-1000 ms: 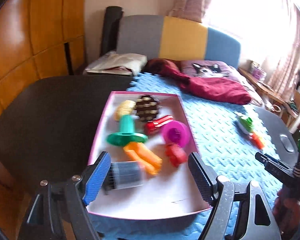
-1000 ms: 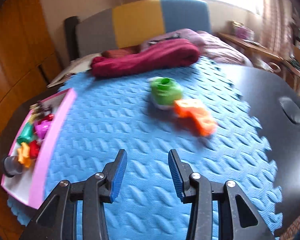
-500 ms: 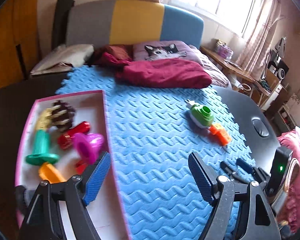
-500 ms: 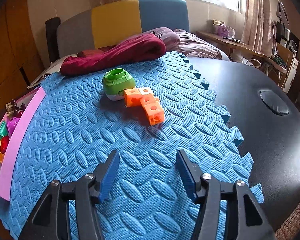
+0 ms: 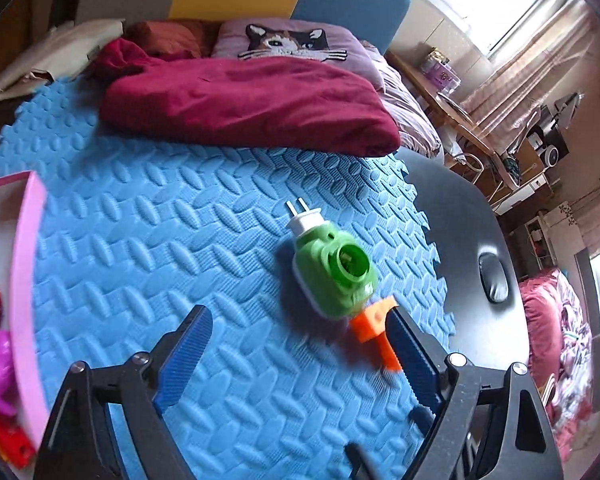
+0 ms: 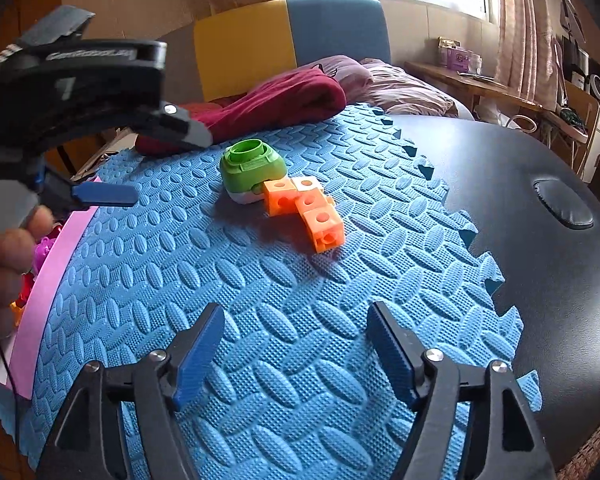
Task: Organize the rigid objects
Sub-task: 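Grasp the green plug-shaped toy with the left gripper while the right grasps the orange cubes, then drop the green toy into the box with the left gripper while the right holds the cubes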
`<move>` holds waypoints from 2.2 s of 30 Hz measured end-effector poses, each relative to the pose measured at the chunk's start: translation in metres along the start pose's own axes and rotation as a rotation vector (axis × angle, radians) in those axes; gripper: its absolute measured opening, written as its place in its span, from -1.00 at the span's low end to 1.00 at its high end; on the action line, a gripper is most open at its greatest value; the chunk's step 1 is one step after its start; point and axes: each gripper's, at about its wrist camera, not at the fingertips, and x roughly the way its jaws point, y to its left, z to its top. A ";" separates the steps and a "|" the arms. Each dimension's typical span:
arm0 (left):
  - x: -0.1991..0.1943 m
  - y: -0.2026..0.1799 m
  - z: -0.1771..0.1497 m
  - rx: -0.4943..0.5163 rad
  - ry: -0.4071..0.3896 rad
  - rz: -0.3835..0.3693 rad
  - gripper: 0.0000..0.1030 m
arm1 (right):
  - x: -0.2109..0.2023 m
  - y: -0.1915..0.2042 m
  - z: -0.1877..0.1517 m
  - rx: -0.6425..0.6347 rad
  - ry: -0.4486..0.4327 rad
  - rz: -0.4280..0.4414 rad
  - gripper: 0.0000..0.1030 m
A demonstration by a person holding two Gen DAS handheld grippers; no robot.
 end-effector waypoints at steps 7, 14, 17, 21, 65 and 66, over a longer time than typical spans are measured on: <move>0.040 -0.008 0.025 -0.064 0.053 0.012 0.77 | 0.000 -0.004 0.000 0.018 -0.007 0.034 0.54; 0.059 -0.031 0.027 0.070 0.036 0.131 0.50 | 0.000 -0.005 0.000 0.021 0.000 0.039 0.55; 0.056 -0.030 0.022 0.123 -0.003 0.138 0.07 | -0.001 -0.002 0.000 0.006 -0.003 0.057 0.58; 0.043 -0.017 0.009 0.137 -0.040 0.116 0.05 | -0.005 -0.013 -0.002 0.067 -0.026 0.122 0.58; -0.170 0.088 -0.123 0.121 -0.339 0.121 0.05 | 0.056 0.020 0.060 -0.114 0.067 -0.093 -0.18; -0.174 0.089 -0.124 0.118 -0.351 0.132 0.05 | 0.056 0.020 0.061 -0.116 0.067 -0.095 -0.18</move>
